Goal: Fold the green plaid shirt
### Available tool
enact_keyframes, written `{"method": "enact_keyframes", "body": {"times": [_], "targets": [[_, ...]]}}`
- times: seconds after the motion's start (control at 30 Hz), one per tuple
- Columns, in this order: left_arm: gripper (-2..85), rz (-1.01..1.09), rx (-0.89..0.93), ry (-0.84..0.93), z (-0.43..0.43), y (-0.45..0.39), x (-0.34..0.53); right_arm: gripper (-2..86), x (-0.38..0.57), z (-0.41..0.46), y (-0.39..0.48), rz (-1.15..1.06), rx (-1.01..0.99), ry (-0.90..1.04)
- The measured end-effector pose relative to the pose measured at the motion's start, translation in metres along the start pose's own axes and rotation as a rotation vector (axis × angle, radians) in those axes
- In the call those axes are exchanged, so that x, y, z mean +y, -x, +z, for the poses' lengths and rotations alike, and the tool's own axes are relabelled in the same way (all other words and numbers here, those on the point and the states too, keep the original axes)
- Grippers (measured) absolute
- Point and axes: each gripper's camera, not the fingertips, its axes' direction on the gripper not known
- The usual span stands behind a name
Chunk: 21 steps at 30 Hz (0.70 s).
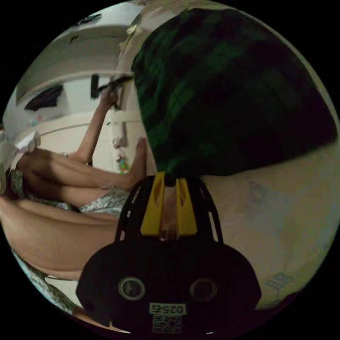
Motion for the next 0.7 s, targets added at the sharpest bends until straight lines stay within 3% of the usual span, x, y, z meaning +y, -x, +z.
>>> {"method": "enact_keyframes", "body": {"times": [0.13,0.2,0.27,0.37,0.47,0.6,0.7], "targets": [[8.7,-0.15,0.082,-0.029,-0.017,0.04,-0.006,12.8,-0.005,-0.027,0.014,-0.132,-0.134,0.066],[9.1,-0.26,0.167,-0.074,-0.025,0.063,0.02,13.4,-0.013,-0.069,0.013,-0.148,-0.154,-0.033],[9.3,-0.368,0.33,-0.121,-0.027,0.08,0.07,15.4,-0.031,-0.136,0.003,-0.151,-0.07,-0.256],[9.6,-0.46,0.541,-0.136,-0.01,0.076,0.135,19.0,-0.077,-0.197,-0.023,-0.145,0.069,-0.395],[9.8,-0.508,0.669,-0.112,0.011,0.054,0.178,21.8,-0.142,-0.219,-0.054,-0.139,0.145,-0.357],[9.9,-0.475,0.647,-0.101,0.024,0.022,0.199,23.8,-0.212,-0.216,-0.08,-0.159,0.128,-0.18],[9.9,-0.492,0.74,-0.099,0.038,0.009,0.212,23.0,-0.246,-0.221,-0.091,-0.19,0.005,-0.092]]}}
